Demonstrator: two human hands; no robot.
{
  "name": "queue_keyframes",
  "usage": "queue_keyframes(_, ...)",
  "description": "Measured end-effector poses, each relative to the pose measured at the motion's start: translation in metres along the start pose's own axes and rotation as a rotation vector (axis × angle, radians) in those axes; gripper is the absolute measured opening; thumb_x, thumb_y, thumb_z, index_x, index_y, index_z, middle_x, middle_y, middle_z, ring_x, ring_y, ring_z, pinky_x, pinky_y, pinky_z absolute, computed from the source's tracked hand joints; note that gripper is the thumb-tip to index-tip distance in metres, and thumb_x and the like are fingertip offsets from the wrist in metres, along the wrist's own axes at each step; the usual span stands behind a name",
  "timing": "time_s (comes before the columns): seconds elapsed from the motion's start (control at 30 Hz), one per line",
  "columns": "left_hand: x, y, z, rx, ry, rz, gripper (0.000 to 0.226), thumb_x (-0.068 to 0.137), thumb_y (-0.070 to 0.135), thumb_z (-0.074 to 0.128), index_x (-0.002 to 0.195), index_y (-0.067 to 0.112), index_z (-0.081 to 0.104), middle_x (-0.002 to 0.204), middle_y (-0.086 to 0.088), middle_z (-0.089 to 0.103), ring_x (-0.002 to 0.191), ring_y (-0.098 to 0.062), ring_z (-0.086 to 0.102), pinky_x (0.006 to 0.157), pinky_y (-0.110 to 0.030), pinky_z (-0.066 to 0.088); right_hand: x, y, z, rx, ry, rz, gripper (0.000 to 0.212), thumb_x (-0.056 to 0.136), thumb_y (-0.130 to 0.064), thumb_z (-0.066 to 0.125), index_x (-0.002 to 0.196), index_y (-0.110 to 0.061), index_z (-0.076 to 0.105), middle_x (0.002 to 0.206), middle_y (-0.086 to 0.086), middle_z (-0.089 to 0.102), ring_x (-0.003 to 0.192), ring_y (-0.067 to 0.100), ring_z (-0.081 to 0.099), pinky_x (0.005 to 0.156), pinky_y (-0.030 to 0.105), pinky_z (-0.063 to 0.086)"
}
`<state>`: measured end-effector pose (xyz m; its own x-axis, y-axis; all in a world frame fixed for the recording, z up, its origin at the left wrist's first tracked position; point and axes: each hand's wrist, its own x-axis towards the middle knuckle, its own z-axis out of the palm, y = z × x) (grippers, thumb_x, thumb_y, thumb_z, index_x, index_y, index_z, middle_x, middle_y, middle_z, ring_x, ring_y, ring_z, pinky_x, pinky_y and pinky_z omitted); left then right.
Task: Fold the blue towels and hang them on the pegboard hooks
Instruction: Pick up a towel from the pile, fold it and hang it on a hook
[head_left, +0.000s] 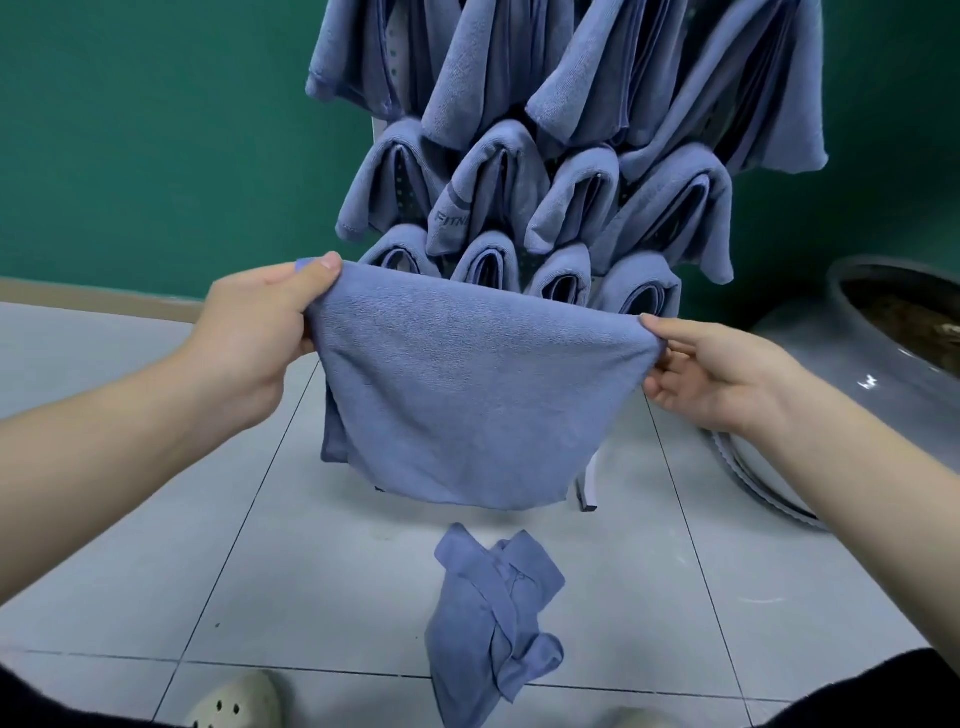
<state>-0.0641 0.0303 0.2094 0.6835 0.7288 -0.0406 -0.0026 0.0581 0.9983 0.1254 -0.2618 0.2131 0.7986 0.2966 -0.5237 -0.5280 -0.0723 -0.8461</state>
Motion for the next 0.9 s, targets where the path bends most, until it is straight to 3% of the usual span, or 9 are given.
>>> queue_keyframes(0.17,0.002,-0.002,0.000,0.044,0.025,0.010,0.018,0.100,0.027,0.066,0.100,0.012,0.076,0.113,-0.008,0.077,0.088,-0.017,0.069,0.079,-0.025,0.060,0.005,0.003,0.000,-0.066,0.072,-0.022,0.011,0.093,-0.022,0.074,0.095,-0.019,0.063,0.057,-0.009,0.064,0.073,0.011,0.058,0.071,0.023,0.043)
queue_keyframes(0.4,0.002,-0.003,0.003,0.100,0.077,0.026,0.019,0.100,0.031,0.066,0.086,0.020,0.072,0.091,0.007,0.071,0.079,-0.008,0.061,0.088,-0.025,0.052,0.004,-0.001,0.002,-0.031,0.043,-0.062,0.010,0.096,-0.029,0.071,0.094,-0.023,0.063,0.059,-0.011,0.068,0.077,0.009,0.059,0.076,0.022,0.042)
queue_keyframes(0.5,0.005,-0.002,0.001,0.076,0.062,0.022,0.020,0.100,0.033,0.066,0.088,0.018,0.072,0.099,0.002,0.073,0.088,-0.013,0.063,0.099,-0.028,0.052,0.004,-0.001,0.003,-0.050,-0.004,-0.052,0.013,0.095,-0.035,0.071,0.093,-0.024,0.064,0.065,-0.010,0.069,0.080,0.010,0.060,0.079,0.024,0.041)
queue_keyframes(0.73,0.015,-0.001,-0.006,0.030,-0.042,0.033,0.025,0.104,0.031,0.060,0.091,0.012,0.070,0.110,-0.009,0.074,0.096,-0.017,0.070,0.097,-0.031,0.058,0.006,-0.002,0.004,0.024,-0.029,-0.108,0.019,0.092,-0.040,0.073,0.100,-0.024,0.067,0.092,-0.005,0.071,0.093,0.012,0.067,0.078,0.026,0.046)
queue_keyframes(0.9,0.012,0.002,-0.004,0.015,-0.182,0.049,0.019,0.104,0.024,0.058,0.107,0.011,0.072,0.116,-0.007,0.076,0.104,-0.020,0.072,0.097,-0.033,0.057,0.005,-0.005,0.006,0.166,-0.086,-0.237,0.023,0.096,-0.035,0.070,0.113,-0.018,0.068,0.109,0.000,0.077,0.108,0.015,0.072,0.102,0.035,0.053)
